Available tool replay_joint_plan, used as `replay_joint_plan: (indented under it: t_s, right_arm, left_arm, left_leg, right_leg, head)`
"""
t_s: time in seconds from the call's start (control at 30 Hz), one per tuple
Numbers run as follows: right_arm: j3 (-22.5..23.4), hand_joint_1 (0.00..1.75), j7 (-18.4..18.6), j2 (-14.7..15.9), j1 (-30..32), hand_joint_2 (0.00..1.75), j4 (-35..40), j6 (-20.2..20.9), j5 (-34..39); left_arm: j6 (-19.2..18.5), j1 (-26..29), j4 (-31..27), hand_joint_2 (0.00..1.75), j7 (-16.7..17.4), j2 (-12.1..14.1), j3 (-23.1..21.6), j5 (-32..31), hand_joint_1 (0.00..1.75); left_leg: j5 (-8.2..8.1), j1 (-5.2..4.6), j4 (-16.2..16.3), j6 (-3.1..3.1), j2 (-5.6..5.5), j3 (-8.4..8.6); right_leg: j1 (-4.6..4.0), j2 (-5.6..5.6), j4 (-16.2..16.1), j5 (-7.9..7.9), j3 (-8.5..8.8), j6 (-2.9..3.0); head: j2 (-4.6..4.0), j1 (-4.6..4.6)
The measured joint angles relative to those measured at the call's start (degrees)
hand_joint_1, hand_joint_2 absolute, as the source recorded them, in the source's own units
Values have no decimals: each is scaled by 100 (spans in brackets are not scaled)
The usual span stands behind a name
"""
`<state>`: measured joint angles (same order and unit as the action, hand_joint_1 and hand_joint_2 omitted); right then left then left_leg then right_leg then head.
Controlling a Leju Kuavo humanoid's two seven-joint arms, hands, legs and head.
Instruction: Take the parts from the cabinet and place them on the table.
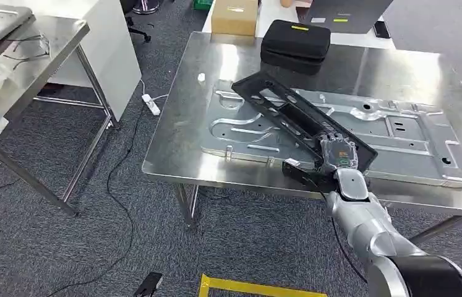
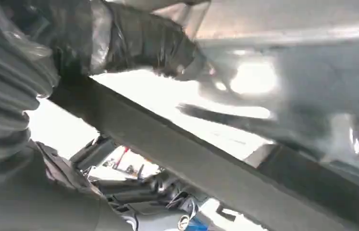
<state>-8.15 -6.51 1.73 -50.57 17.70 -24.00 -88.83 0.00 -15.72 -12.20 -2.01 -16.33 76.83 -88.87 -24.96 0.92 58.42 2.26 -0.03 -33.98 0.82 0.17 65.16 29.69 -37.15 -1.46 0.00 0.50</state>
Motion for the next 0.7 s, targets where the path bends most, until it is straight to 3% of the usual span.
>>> replay_joint_plan:
  t_s: [0.07, 0.1, 0.13, 0.17, 0.23, 0.27, 0.37, 0.4, 0.43, 0.47, 0.57, 0.6, 0.63, 0.7]
  right_arm:
    - [0, 0, -13, 0, 1, 0, 0, -2, 0]
    - [0, 0, -16, 0, 4, 0, 0, -2, -2]
    - [0, 0, -18, 0, 5, 0, -2, -2, -4]
    - [0, 0, -20, 0, 8, 0, -4, 0, -9]
    - [0, 0, -20, 0, 40, 0, -17, 2, -17]
    - [2, 0, -20, 15, 38, 0, -15, -4, -17]
    - [2, 0, -35, -2, 44, 0, -15, -22, -15]
    - [0, 0, -35, 2, 48, 0, -13, -24, -15]
    - [0, 0, -35, 0, 48, 0, -11, -31, -11]
    - [0, 0, -35, -15, 48, 0, -13, -31, -11]
    - [0, 0, -35, -15, 67, 0, -13, -33, -9]
    - [2, 0, -35, -15, 76, 0, -15, -33, 4]
    - [2, 0, -35, -15, 90, 0, -17, -35, 15]
    - [2, 0, -35, -15, 93, 0, -17, -35, 22]
  left_arm:
    - [35, 16, 0, 0, 42, 0, -4, 0, 0]
    - [48, 24, 0, 0, 57, 0, -4, 0, 0]
    - [55, 31, 0, 0, 83, 0, -4, 0, 0]
    - [61, 32, 0, 0, 90, 0, -4, -2, 0]
    - [68, 32, 2, 0, 103, -4, -9, -2, 0]
    - [70, 39, 0, 0, 109, -18, -9, -2, 0]
    - [83, 31, 0, 0, 116, -17, -11, -2, 0]
    - [85, 36, 0, 0, 118, -17, -11, -2, 0]
    - [96, 41, 0, 0, 125, -15, -11, -2, 0]
    - [111, 41, 0, 0, 133, -15, -11, -2, 0]
    - [114, 51, 0, 0, 136, -15, -11, 0, 0]
    - [116, 66, 0, 0, 140, -13, -11, 0, 0]
    - [118, 78, 0, 0, 142, -7, -11, -2, 0]
    - [122, 75, 0, 0, 149, 7, -11, -2, 0]
  left_leg:
    - [12, -23, 2, 18, 19, -33]
    - [14, -31, 4, 20, 22, -39]
    - [15, -38, 5, 20, 23, -36]
    - [15, -45, 6, 20, 19, -33]
    - [22, -66, 10, 15, 1, -32]
    - [29, -69, 10, 2, 8, -54]
    - [65, -70, 4, -75, 6, -84]
    - [77, -72, -16, -111, 4, -77]
    - [36, -86, 10, -149, -1, -113]
    - [-88, -76, 159, -187, -4, -156]
    - [-714, -31, 1405, -256, -4, -712]
    - [-789, -15, 1734, -283, -2, -861]
    - [-711, 1, 1736, -298, -1, -860]
    - [-263, 36, 1016, -325, 2, -498]
  right_leg:
    - [-2, -1, 913, 388, -424, -20]
    - [-2, -1, 1143, 424, -524, -18]
    - [-5, -1, 1078, 310, -488, -5]
    - [-10, 0, 779, 106, -326, 21]
    - [-39, 3, -308, -373, 239, 127]
    - [-57, -1, -598, -302, 369, 178]
    - [-103, -29, -627, -367, 328, 165]
    - [-102, -28, -660, -388, 332, 194]
    - [-4, -46, -732, -442, 375, 242]
    - [-13, -61, -764, -458, 389, 268]
    - [-11, -78, -762, -461, 371, 292]
    - [-11, -78, -759, -461, 368, 292]
    - [-4, -77, -756, -461, 372, 291]
    - [20, -69, -726, -444, 379, 265]
  head:
    - [0, 0]
    - [0, 0]
    - [0, 0]
    - [0, -2]
    - [0, -2]
    - [0, 2]
    - [0, 2]
    - [0, 2]
    - [0, -2]
    - [0, 7]
    - [0, 7]
    - [0, 11]
    - [0, 7]
    - [0, 9]
